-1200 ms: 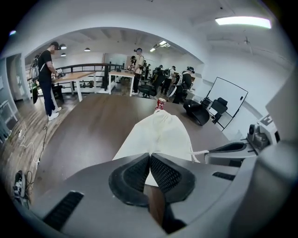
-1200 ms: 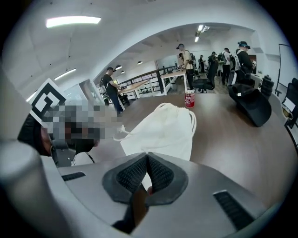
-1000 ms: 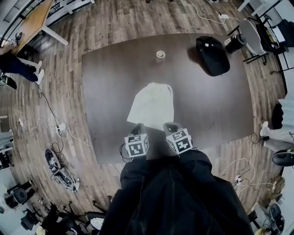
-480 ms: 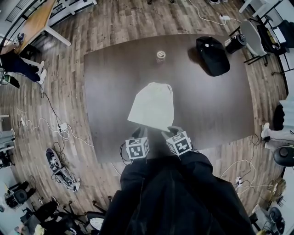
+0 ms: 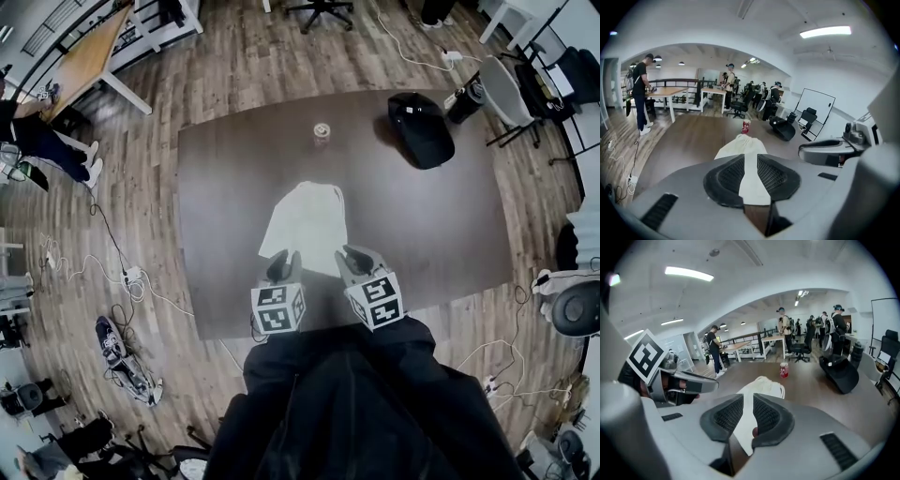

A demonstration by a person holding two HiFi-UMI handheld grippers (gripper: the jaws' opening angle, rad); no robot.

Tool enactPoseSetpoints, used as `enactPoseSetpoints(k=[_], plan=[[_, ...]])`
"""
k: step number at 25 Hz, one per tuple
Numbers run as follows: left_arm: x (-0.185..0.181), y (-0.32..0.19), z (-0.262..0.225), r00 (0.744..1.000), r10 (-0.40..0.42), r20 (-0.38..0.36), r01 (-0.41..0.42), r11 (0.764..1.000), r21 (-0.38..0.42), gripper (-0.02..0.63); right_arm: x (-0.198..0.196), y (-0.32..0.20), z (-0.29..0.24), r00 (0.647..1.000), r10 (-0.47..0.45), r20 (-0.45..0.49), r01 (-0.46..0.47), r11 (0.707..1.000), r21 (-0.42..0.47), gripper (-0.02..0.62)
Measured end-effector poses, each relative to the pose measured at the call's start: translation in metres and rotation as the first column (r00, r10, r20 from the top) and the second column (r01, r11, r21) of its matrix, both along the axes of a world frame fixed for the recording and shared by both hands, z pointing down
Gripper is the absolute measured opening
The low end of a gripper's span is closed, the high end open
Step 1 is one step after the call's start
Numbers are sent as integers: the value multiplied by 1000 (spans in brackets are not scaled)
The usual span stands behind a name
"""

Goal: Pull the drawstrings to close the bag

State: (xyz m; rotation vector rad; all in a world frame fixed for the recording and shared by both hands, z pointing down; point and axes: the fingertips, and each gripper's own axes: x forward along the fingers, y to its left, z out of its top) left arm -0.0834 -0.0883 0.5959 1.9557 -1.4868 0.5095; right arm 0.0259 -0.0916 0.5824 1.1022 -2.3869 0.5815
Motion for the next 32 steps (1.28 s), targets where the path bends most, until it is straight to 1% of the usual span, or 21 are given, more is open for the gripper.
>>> enactPoseSetpoints(k=[3, 5, 9, 12, 17, 23, 27, 32], plan=[[9, -8, -44, 1000, 2, -3, -2, 995, 103, 86, 3, -11, -52, 999, 23, 34, -27, 993, 119, 60], [17, -13, -74, 1000, 9, -3, -9, 985, 174, 73, 6, -16, -84, 998, 36, 53, -45, 981, 191, 50], [33, -16, -131, 1000, 24, 0, -22, 951, 307, 54, 14, -19, -140, 994, 59, 97, -85, 950, 301, 35], [31, -14, -167, 1000, 28, -5, -24, 926, 377, 37, 11, -13, -174, 991, 59, 117, -98, 927, 363, 25], [24, -6, -212, 1000, 10, -20, -1, 896, 445, 32, 16, 1, -213, 989, 62, 134, -114, 894, 433, 23], [34, 3, -245, 1000, 13, -12, -5, 863, 505, 32, 23, 11, -242, 987, 64, 148, -129, 865, 485, 23], [39, 8, -255, 1000, 16, -5, -11, 850, 526, 32, 27, 15, -252, 985, 68, 155, -139, 853, 503, 21], [46, 9, -258, 1000, 21, 1, -18, 847, 532, 32, 34, 16, -257, 986, 82, 145, -146, 846, 513, 21]])
